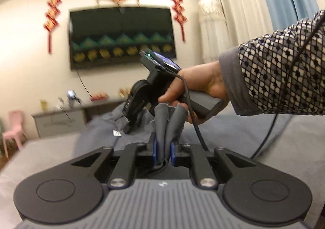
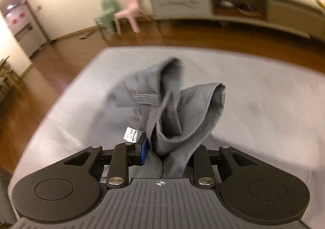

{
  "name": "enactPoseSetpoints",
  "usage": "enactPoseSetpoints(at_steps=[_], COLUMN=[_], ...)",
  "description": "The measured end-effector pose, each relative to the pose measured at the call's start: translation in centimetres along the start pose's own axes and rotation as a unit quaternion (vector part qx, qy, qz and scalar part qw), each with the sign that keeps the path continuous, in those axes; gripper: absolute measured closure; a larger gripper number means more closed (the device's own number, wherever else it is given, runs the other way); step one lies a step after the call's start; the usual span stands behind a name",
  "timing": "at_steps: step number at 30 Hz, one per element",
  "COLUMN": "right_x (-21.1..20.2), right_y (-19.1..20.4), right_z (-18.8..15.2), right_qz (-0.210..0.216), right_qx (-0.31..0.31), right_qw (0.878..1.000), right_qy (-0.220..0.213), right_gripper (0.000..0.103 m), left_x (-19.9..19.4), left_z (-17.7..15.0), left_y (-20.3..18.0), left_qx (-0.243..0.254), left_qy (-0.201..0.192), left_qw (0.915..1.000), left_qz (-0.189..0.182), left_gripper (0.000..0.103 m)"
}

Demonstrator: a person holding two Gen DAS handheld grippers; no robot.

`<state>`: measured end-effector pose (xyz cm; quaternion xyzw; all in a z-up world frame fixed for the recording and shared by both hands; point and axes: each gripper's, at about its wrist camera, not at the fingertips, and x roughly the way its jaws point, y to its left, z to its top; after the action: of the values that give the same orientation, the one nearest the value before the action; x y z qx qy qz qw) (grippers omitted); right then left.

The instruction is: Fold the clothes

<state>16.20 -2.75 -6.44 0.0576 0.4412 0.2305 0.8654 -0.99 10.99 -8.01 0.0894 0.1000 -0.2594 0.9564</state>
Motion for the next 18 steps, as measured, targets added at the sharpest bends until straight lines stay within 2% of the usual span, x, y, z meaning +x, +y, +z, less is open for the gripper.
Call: enactPoseSetpoints(at_steps=[3, 5, 9, 11, 13, 16, 18], right_x=[2.6, 3.3, 3.8, 3.8, 3.2, 2.6, 3.0], right_y=[-2.1, -2.7, -3.6, -3.7, -3.9, -3.1, -2.4], right_z=[-2.2, -2.7, -2.7, -2.2, -1.9, -1.6, -1.5], right_qz=[0.002, 0.008, 0.017, 0.019, 0.026, 0.048, 0.058], right_qx=[0.012, 0.005, -0.018, -0.034, -0.035, -0.045, -0.059], right_qw=[1.000, 1.000, 1.000, 0.999, 0.999, 0.998, 0.997], right_qy=[0.004, 0.000, -0.006, -0.005, -0.005, -0.008, -0.008], right_gripper=[0.074, 0.072, 0.070, 0.070, 0.070, 0.074, 0.075], left_x=[1.3, 1.3, -1.1, -2.3, -2.4, -0.7, 0.5], left_z=[-1.2, -1.2, 0.3, 0.4, -0.3, -1.6, -3.0], left_y=[0.7, 1.2, 4.4, 7.1, 10.1, 13.0, 12.7], left_qx=[-0.002, -0.001, -0.060, -0.120, -0.173, -0.210, -0.199], left_qy=[0.043, 0.054, 0.014, -0.009, -0.017, 0.015, 0.055], left_qw=[0.9987, 0.9976, 0.9925, 0.9867, 0.9808, 0.9763, 0.9774], left_qz=[-0.028, -0.044, -0.106, -0.109, -0.089, -0.052, -0.045], left_gripper=[0.086, 0.085, 0.079, 0.079, 0.080, 0.082, 0.082])
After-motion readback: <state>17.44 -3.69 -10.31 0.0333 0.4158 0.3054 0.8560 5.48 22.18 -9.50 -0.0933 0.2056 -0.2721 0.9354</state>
